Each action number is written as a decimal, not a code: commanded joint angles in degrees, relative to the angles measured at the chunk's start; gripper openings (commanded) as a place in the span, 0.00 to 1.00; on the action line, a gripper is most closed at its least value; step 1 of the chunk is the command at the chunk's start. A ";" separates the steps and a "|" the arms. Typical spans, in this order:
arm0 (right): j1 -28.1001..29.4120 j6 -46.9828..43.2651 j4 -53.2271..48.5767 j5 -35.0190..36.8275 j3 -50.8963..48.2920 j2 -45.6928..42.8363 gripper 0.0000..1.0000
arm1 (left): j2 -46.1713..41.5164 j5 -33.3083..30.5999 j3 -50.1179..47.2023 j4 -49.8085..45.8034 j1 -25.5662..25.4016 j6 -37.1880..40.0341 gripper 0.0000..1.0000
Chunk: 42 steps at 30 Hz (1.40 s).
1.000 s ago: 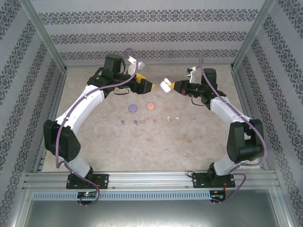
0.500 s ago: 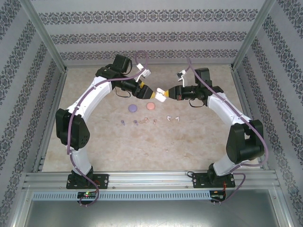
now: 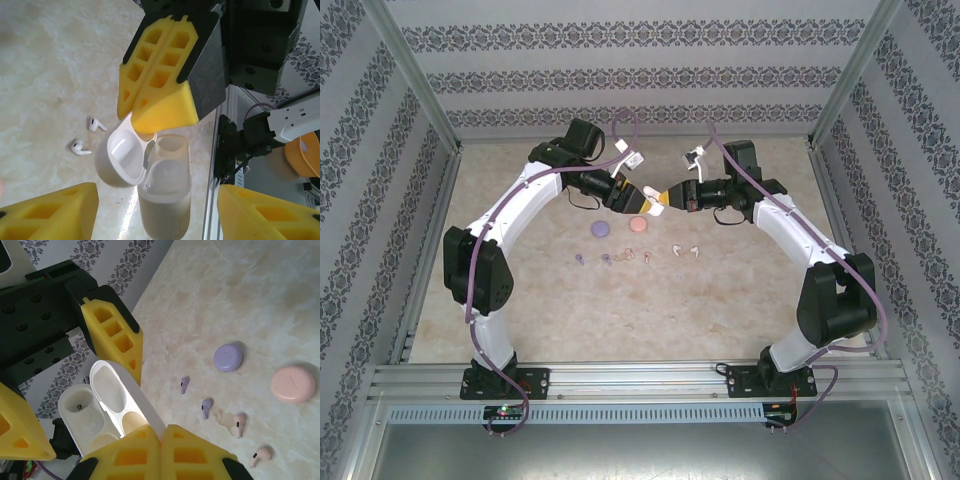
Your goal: Insert the wireless bluetooth earbuds into the charging case
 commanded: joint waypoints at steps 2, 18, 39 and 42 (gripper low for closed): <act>0.88 0.31 1.21 -0.96 2.32 0.67 0.00 | 0.50 2.43 0.28 -0.15 -0.90 1.20 0.60; 1.20 1.06 1.77 -0.75 2.39 0.80 0.00 | 0.59 3.76 -0.37 -0.15 -1.17 1.90 0.45; 1.25 3.87 3.08 1.11 2.72 0.14 0.22 | 1.21 3.28 -1.24 3.11 -1.29 0.20 0.00; 0.45 5.64 2.58 4.27 1.79 -2.13 0.46 | -1.18 1.09 -5.25 9.39 -1.00 -2.79 0.00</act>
